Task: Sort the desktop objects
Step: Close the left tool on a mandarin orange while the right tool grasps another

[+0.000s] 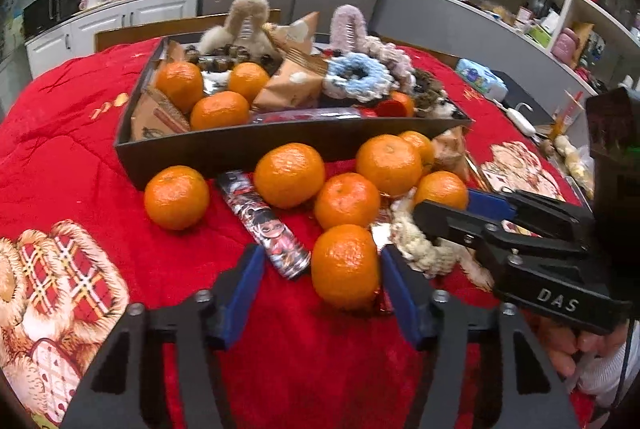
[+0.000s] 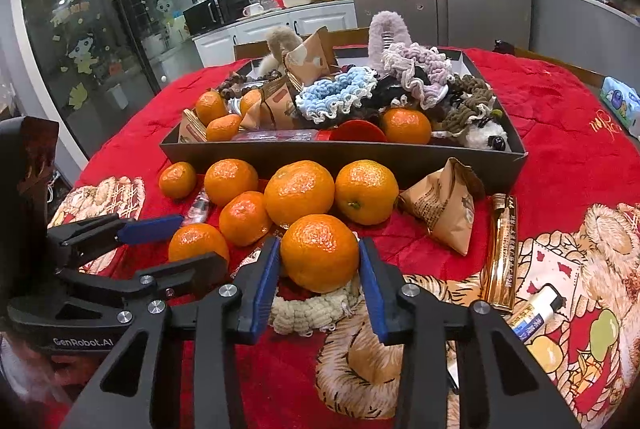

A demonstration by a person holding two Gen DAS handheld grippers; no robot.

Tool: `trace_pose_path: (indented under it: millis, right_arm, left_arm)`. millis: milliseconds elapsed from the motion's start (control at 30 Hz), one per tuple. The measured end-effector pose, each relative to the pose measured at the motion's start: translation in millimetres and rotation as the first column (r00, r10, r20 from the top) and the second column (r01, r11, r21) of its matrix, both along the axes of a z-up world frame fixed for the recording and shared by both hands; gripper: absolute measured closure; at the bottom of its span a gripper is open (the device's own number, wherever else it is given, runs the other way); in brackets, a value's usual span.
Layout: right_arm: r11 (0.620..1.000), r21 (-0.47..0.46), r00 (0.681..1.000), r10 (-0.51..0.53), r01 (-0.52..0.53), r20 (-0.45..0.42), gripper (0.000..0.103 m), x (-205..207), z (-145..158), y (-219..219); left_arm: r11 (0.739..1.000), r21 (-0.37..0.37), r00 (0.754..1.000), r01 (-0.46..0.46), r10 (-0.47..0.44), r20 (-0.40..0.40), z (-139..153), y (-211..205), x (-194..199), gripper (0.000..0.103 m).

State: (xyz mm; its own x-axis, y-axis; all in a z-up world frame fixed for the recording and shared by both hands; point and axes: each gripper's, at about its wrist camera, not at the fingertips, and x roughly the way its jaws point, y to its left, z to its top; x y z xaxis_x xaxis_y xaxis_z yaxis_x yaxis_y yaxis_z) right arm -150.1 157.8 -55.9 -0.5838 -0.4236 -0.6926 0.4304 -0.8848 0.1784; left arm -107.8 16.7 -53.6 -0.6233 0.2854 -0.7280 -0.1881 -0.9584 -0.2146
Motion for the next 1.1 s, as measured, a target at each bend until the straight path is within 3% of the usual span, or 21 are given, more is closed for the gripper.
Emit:
trace_pose_path:
  millis: [200,333,433,667,1100]
  right_arm:
    - [1.000,-0.003,1.000,0.005,-0.005,0.006,0.066,-3,-1,1]
    - [1.000,-0.003,1.000,0.005,-0.005,0.006,0.066,-3,-1,1]
    - [1.000,-0.002,1.000,0.005,-0.005,0.005,0.066,-3,-1,1]
    - [1.000,0.000,1.000,0.006,-0.006,0.004,0.066,-3,-1,1]
    - [1.000,-0.004,1.000,0.004,-0.004,0.002,0.066,-2,-1,2]
  left_arm:
    - [1.000,0.019,1.000,0.008,-0.008,-0.009,1,2,3,0.052]
    - [0.999,0.011,0.999,0.032,-0.032,-0.009,2,6,8,0.068]
    - [0.999,-0.011,0.999,0.042,-0.042,-0.015,3,11,10,0.068]
    - [1.000,0.020,1.000,0.020,-0.020,-0.015,2,1,11,0.069]
    - [1.000,0.013,0.999,0.002,-0.002,-0.032,4,3,13,0.069]
